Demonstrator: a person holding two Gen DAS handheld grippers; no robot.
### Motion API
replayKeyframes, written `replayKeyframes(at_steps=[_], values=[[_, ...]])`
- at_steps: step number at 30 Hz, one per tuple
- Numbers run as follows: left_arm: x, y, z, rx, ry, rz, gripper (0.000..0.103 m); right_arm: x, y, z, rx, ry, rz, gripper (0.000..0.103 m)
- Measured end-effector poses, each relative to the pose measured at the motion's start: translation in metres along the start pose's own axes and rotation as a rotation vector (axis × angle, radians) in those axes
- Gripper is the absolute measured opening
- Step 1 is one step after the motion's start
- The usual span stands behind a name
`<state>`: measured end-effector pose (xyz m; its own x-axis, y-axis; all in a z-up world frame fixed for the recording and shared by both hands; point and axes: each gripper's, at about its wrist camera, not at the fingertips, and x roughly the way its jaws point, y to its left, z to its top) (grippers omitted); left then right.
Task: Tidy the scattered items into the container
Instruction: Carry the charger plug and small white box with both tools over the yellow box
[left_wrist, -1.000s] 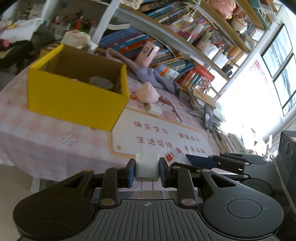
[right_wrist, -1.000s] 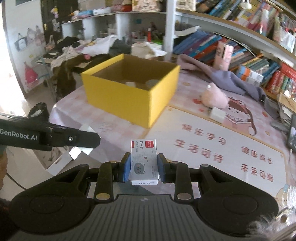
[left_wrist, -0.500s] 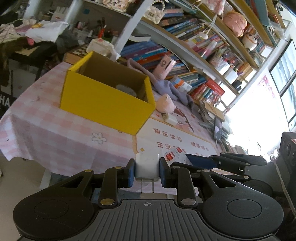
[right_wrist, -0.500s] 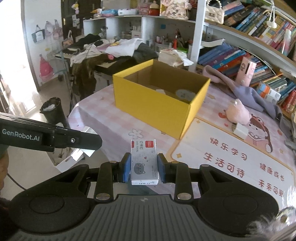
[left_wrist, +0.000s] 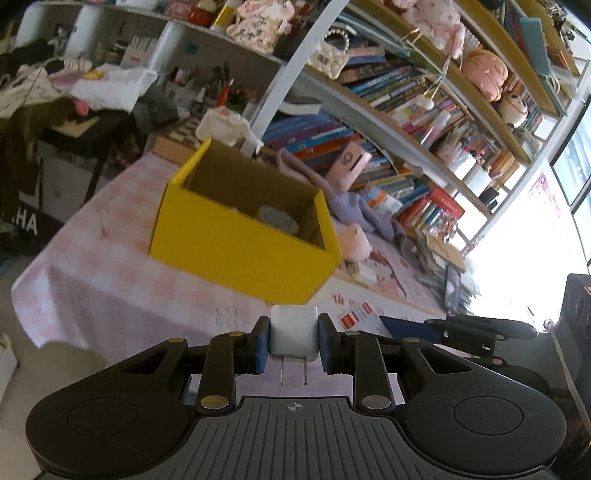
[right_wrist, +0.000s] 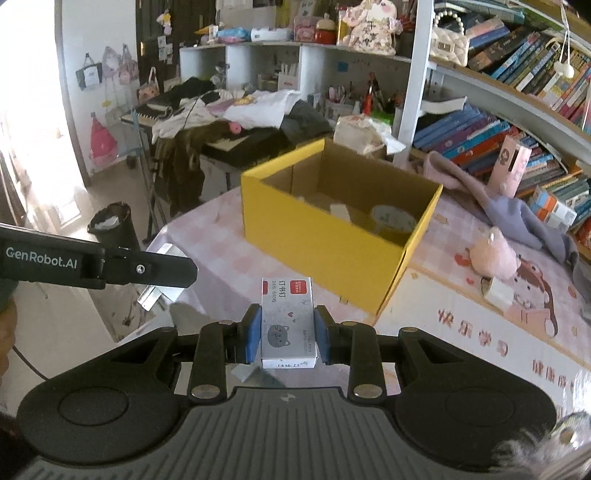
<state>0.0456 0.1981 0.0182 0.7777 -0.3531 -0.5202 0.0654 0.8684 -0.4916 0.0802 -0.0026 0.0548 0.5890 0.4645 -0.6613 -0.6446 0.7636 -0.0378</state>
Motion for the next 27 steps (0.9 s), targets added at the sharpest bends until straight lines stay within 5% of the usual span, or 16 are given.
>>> replayKeyframes(at_steps=[14,27], values=[[0.064,-0.001,0.092,0.118,-0.066,0.003,0.025,0.062,-0.06,0.083,-0.012,-0.115,-0.079,0.028],[0.184,0.018,0.146,0.238,0.103,0.094,0.025,0.175,-0.101,0.109,-0.093,0.046,-0.056,0.028]])
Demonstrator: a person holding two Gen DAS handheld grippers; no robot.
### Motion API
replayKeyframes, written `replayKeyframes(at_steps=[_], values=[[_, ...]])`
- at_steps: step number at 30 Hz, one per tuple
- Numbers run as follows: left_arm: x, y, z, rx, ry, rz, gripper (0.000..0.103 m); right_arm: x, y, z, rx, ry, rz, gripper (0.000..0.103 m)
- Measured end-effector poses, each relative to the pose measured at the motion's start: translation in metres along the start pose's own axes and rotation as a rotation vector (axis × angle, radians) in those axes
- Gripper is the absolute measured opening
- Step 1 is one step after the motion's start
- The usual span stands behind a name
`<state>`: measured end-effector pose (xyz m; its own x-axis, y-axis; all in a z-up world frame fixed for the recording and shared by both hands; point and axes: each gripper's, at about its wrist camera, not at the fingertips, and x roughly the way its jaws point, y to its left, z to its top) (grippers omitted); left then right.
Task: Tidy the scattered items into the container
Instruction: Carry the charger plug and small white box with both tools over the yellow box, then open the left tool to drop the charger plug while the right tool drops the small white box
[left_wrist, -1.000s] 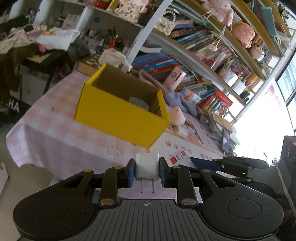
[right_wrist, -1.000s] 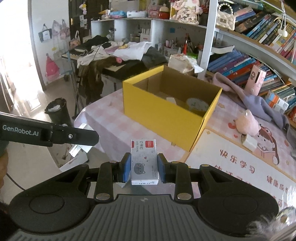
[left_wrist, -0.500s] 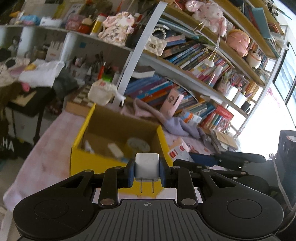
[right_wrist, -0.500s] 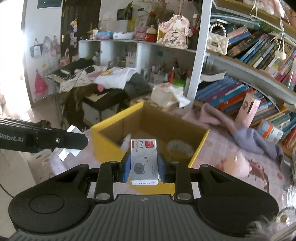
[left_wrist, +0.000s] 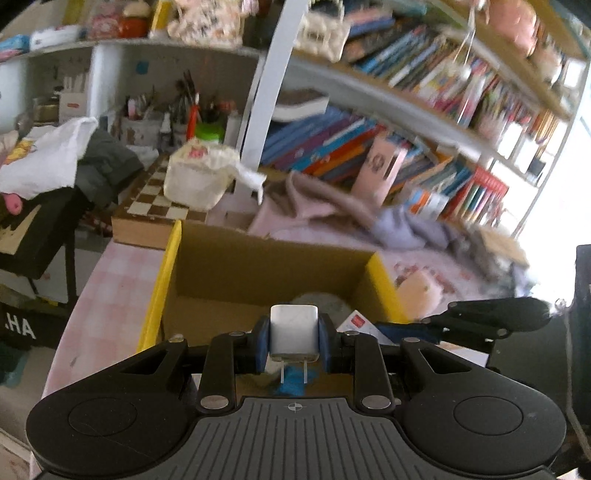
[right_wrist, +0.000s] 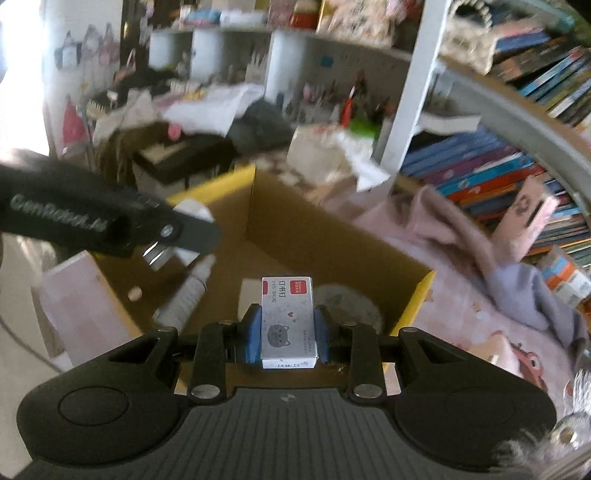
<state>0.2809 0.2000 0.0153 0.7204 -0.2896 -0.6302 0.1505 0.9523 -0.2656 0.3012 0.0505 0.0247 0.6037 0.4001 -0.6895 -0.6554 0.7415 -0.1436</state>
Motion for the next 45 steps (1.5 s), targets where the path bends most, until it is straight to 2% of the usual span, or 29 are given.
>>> replayKeyframes(at_steps=[6,16,21,28,33,35,36,37,38,45], values=[[0.051,0.006,0.02,0.112,0.152,0.033,0.025,0.044,-0.002,0.004,-0.046,0.121,0.062,0.028],[0.122,0.014,0.043,0.236,0.341,0.057,0.025,0.092,0.001,0.012,-0.098,0.28,0.146,0.028],[0.14,0.01,0.05,0.287,0.378,0.05,0.025,0.1,-0.003,0.014,-0.08,0.318,0.161,0.028],[0.155,0.001,0.042,0.35,0.429,0.065,0.025,0.103,-0.006,0.013,-0.064,0.335,0.156,0.028],[0.157,0.001,0.042,0.34,0.428,0.072,0.026,0.103,-0.004,0.013,-0.075,0.328,0.136,0.028],[0.155,0.002,0.043,0.319,0.415,0.086,0.035,0.102,-0.005,0.013,-0.076,0.314,0.121,0.028],[0.15,0.002,0.044,0.297,0.404,0.082,0.049,0.1,-0.007,0.014,-0.072,0.298,0.108,0.029],[0.145,0.002,0.045,0.281,0.39,0.068,0.07,0.096,-0.007,0.015,-0.063,0.275,0.1,0.034],[0.138,0.001,0.045,0.269,0.366,0.055,0.076,0.091,-0.009,0.016,-0.047,0.252,0.097,0.043],[0.086,-0.008,0.045,0.276,0.231,0.076,0.078,0.054,-0.011,0.016,-0.001,0.16,0.092,0.045]])
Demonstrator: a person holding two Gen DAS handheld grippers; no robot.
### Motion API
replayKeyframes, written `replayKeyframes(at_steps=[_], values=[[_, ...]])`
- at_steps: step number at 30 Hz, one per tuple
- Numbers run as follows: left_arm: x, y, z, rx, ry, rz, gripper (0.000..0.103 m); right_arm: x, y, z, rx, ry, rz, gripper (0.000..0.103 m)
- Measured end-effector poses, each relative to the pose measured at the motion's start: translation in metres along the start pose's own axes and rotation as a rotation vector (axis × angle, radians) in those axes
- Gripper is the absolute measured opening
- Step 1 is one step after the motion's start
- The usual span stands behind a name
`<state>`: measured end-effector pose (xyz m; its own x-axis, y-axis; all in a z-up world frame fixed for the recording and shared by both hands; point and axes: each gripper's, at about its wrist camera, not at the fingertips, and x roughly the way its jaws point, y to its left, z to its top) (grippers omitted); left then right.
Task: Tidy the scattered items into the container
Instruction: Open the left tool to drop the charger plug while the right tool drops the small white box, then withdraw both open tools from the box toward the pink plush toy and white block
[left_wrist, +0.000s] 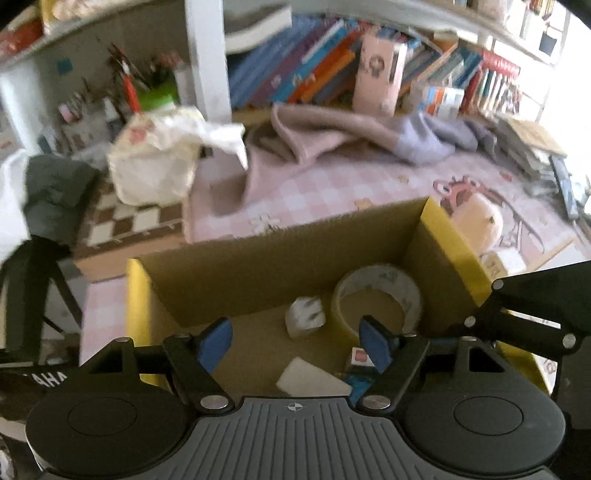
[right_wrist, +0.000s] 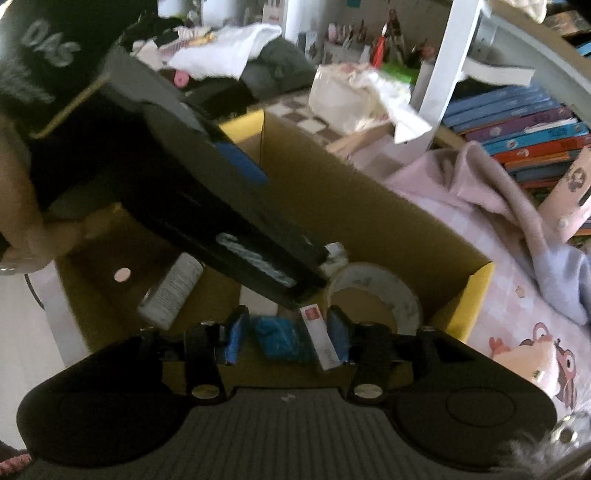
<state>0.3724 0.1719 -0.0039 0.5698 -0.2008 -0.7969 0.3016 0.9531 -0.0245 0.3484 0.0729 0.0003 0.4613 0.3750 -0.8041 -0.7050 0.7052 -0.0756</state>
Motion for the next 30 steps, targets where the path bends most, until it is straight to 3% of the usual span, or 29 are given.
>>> replayKeyframes(at_steps=[6,12,21,30], values=[[-0.058,-0.003,-0.01,-0.023,-0.132,0.032,0.079,-0.037,0.01,-0.007,0.008,-0.088,-0.035,0.046],[-0.104,-0.02,-0.03,-0.021,-0.215,0.073,0.082,-0.073,0.015,-0.016,0.019,-0.171,-0.08,0.046],[-0.16,-0.054,-0.078,-0.03,-0.285,0.124,0.087,-0.13,0.035,-0.052,0.06,-0.294,-0.115,0.046],[-0.203,-0.077,-0.132,-0.152,-0.349,0.153,0.089,-0.174,0.064,-0.094,0.043,-0.366,-0.144,0.046]])
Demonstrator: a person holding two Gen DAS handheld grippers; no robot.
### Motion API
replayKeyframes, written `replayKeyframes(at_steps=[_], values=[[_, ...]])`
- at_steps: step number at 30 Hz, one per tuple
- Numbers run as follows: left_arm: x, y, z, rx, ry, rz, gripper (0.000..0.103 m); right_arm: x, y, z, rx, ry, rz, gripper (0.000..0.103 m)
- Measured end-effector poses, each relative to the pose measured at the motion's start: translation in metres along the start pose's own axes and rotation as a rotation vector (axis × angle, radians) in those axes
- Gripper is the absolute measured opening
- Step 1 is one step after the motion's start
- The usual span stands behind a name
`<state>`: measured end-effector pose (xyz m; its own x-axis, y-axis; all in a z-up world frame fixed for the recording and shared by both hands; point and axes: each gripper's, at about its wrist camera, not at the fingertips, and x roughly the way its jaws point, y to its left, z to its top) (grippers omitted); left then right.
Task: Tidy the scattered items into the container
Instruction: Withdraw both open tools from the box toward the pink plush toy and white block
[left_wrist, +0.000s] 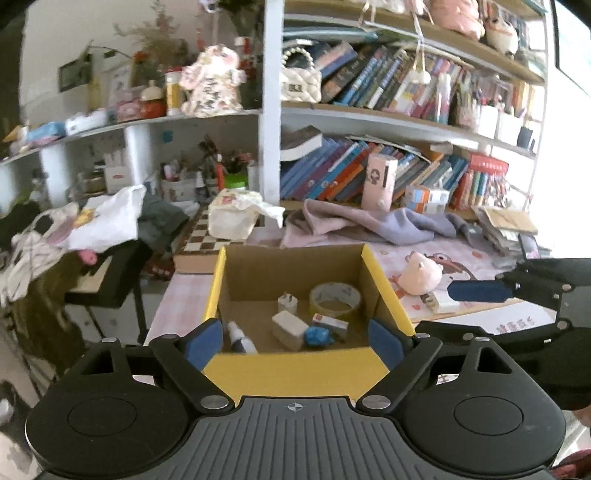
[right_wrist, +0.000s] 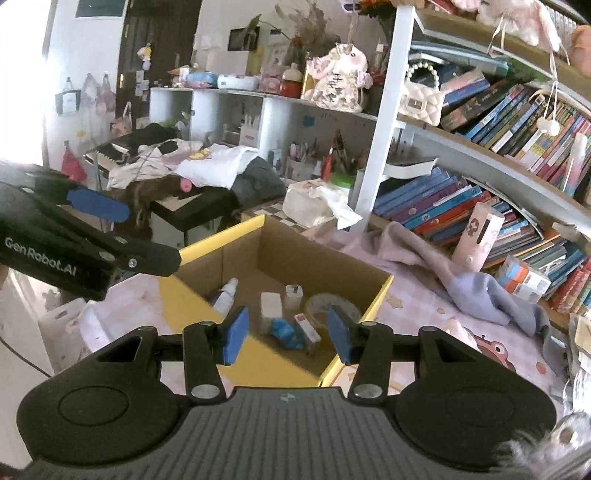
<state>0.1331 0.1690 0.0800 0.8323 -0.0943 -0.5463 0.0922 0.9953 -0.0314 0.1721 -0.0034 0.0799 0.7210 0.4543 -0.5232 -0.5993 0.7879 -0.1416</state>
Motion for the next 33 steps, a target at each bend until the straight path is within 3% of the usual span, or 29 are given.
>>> replayKeyframes(at_steps=[9,20,26,33], values=[[-0.037,-0.023,-0.044,-0.005,-0.015,0.047,0.095,-0.037,0.026,-0.037,-0.029,-0.02,-0.001,0.049],[-0.05,-0.042,-0.088,-0.023,0.039,0.043,0.095,-0.055,0.042,-0.084,0.044,0.074,-0.008,0.051],[-0.041,-0.048,-0.106,-0.035,0.128,-0.009,0.095,-0.058,0.044,-0.099,0.096,0.146,-0.022,0.054],[-0.033,-0.057,-0.113,-0.023,0.167,-0.061,0.098,-0.065,0.041,-0.109,0.123,0.191,-0.061,0.059]])
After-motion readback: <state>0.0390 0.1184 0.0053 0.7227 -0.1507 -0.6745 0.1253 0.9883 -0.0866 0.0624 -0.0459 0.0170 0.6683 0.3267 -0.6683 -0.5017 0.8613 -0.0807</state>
